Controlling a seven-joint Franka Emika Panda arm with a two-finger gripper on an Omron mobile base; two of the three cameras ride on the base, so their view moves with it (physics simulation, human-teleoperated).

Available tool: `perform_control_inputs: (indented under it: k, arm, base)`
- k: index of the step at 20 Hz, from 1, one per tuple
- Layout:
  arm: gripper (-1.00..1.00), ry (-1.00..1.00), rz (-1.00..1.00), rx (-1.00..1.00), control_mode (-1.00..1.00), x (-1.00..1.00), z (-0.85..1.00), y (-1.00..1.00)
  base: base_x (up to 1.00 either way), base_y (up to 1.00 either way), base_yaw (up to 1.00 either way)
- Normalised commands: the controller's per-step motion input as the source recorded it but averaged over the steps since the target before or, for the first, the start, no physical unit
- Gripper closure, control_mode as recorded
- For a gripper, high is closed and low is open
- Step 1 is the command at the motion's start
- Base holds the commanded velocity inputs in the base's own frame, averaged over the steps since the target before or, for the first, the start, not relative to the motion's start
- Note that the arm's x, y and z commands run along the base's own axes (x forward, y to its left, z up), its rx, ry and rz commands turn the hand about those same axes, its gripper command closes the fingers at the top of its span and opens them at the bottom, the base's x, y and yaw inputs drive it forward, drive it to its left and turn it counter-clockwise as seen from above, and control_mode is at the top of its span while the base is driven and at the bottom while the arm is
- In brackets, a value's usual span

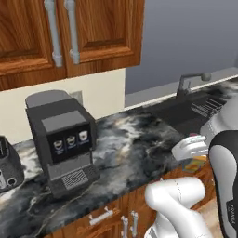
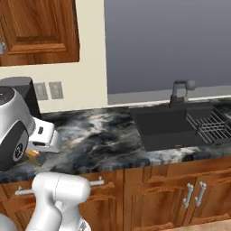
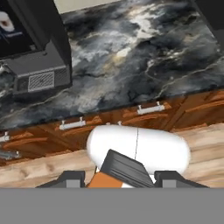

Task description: Move the drinks to the dining counter.

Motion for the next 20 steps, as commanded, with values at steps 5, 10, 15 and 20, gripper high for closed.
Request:
perform_control_inputs:
  k: [5, 10, 15, 20]
  arm:
    - [1.0, 0.0, 0.0, 0.0, 1.0, 0.0, 0.0, 0.0]
    - [1.0, 0.0, 0.0, 0.0, 1.0, 0.0, 0.0, 0.0]
    - [1.0, 0.0, 0.0, 0.0, 1.0, 0.0, 0.0, 0.0]
    - [1.0, 0.0, 0.0, 0.0, 1.0, 0.0, 0.0, 0.0]
  base:
    - [0.0, 0.0, -0.98]
    - [0.0, 0.0, -1.0]
    - [0.0, 0.0, -1.0]
    - [0.0, 0.0, -0.99]
